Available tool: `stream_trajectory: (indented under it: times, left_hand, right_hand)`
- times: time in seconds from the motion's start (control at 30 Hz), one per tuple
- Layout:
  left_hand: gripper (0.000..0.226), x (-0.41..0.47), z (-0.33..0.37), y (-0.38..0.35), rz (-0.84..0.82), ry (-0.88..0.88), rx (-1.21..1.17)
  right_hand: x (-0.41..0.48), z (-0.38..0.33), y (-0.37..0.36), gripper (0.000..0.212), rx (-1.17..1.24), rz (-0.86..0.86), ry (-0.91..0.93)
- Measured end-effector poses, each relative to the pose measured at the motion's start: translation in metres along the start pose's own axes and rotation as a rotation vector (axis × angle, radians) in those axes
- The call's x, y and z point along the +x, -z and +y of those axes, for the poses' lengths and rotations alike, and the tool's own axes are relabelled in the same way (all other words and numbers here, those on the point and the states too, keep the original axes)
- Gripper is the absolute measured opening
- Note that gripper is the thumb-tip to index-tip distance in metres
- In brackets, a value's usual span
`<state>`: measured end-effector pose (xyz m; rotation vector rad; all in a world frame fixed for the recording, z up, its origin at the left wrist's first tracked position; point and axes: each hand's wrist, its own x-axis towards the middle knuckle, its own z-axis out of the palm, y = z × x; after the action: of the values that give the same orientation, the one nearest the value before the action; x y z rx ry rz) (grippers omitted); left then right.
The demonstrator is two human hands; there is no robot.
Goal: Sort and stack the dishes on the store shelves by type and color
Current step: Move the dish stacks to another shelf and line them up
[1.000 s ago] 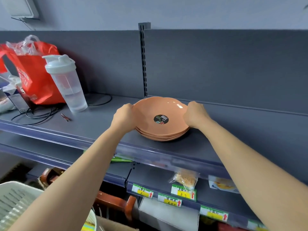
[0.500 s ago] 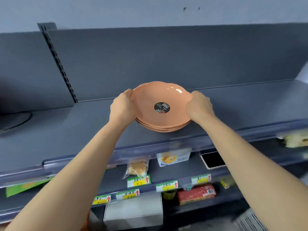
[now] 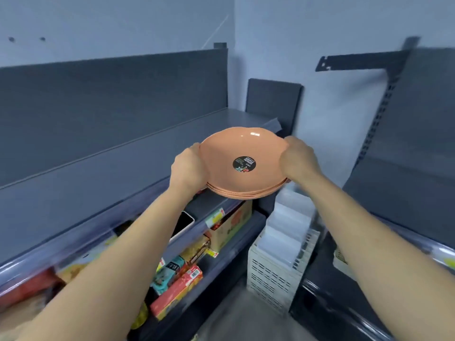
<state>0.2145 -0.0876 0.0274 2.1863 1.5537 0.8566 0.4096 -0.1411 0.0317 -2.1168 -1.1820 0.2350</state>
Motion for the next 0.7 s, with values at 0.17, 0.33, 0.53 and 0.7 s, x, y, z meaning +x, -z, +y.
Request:
stream_trajectory:
  times: [0.17,0.33,0.53,0.7]
  left_hand:
    - [0.026,0.008,0.1,-0.083,-0.124,-0.177,-0.006]
    - [0.021,0.008,0.179,-0.153,-0.266,-0.365,-0.033]
    - [0.018,0.016,0.242,-0.212,-0.417,-0.452,-0.084]
    - [0.028,0.042,0.267,-0.25,-0.484,-0.477,-0.157]
  right_hand:
    - [0.008,0.103,0.078,0.036,-0.009,0.131,-0.198]
    - [-0.001,0.179,0.136,0.016,-0.077,0.262,-0.36]
    - [-0.002,0.232,0.174,0.019,-0.181,0.36,-0.467]
    - [0.021,0.255,0.182,0.021,-0.178,0.418,-0.538]
